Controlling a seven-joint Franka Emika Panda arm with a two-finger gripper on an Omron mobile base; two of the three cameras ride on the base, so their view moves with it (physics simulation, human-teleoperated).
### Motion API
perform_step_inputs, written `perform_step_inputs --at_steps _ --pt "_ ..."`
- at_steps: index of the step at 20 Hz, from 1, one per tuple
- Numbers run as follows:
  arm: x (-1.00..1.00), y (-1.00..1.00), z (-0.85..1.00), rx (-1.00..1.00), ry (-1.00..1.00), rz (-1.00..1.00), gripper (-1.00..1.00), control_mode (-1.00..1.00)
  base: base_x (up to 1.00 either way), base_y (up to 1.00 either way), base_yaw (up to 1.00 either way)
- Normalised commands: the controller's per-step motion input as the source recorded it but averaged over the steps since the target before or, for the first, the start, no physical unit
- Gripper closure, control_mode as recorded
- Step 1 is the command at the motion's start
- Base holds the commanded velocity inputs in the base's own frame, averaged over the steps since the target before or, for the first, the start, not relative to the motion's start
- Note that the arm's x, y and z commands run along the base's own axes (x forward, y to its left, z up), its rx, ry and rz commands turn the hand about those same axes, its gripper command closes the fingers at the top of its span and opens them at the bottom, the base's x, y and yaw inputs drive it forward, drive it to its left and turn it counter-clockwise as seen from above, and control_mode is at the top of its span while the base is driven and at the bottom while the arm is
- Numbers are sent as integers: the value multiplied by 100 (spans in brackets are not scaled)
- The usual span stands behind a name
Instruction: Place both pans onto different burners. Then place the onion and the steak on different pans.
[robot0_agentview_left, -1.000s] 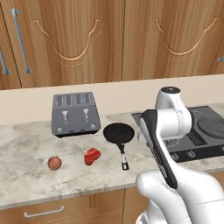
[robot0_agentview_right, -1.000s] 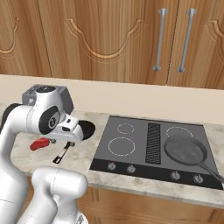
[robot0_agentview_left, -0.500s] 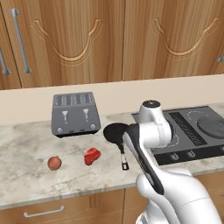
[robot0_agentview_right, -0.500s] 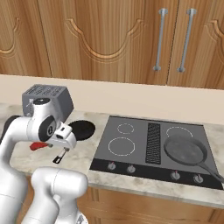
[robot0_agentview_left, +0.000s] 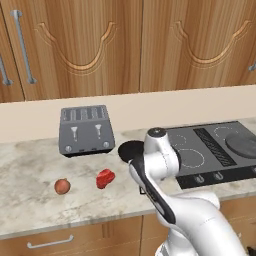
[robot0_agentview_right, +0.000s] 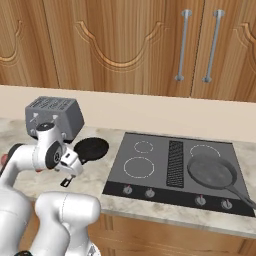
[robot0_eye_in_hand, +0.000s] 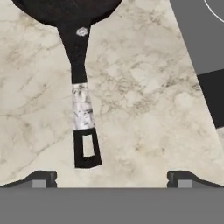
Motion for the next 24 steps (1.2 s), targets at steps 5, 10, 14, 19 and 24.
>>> perform_step_inputs --at_steps 5,10,14,19,24 --pt "42 2 -29 0 0 -5 -100 -100 0 0 0" --pt "29 10 -19 2 2 -5 -100 -100 0 0 0" --pt "11 7 -5 5 7 -3 -100 -100 0 0 0" --pt "7 0 -15 3 6 0 -100 -100 0 0 0" --pt "1 0 -29 0 1 0 -100 -100 0 0 0"
